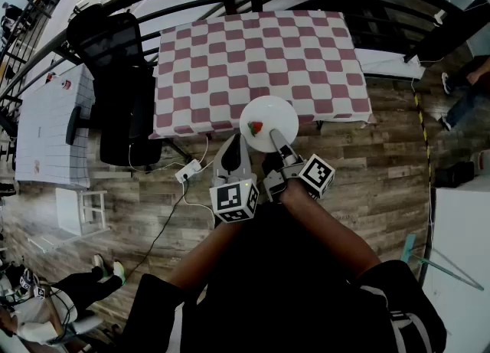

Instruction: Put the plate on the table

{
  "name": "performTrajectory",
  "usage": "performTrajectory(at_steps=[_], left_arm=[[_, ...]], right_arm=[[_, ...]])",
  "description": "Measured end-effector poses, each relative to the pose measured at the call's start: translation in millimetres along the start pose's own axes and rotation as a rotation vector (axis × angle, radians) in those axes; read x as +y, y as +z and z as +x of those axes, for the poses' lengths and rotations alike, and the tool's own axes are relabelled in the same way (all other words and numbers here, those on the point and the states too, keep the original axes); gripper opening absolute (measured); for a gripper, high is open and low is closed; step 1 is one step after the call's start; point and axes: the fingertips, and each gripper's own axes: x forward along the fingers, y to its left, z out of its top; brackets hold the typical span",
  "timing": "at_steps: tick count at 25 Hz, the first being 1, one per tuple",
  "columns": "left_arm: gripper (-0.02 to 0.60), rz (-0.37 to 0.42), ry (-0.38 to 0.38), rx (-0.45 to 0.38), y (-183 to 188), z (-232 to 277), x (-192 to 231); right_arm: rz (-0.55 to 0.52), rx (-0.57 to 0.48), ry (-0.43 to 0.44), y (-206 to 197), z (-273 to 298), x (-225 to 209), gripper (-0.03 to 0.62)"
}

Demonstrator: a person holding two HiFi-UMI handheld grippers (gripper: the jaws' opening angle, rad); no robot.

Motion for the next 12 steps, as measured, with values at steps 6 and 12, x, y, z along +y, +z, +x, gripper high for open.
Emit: performTrajectory(at_steps=[6, 12], left_arm=[[0.009, 0.011, 0.006, 0.001, -2, -1, 1], [0.009, -0.014, 0.025, -0.020, -1, -4, 10]], right_arm=[[-0.032, 0.003, 0.002, 1, 0, -1, 0.008], [-0.089, 0.028, 0.008, 3, 1, 5, 0.008]])
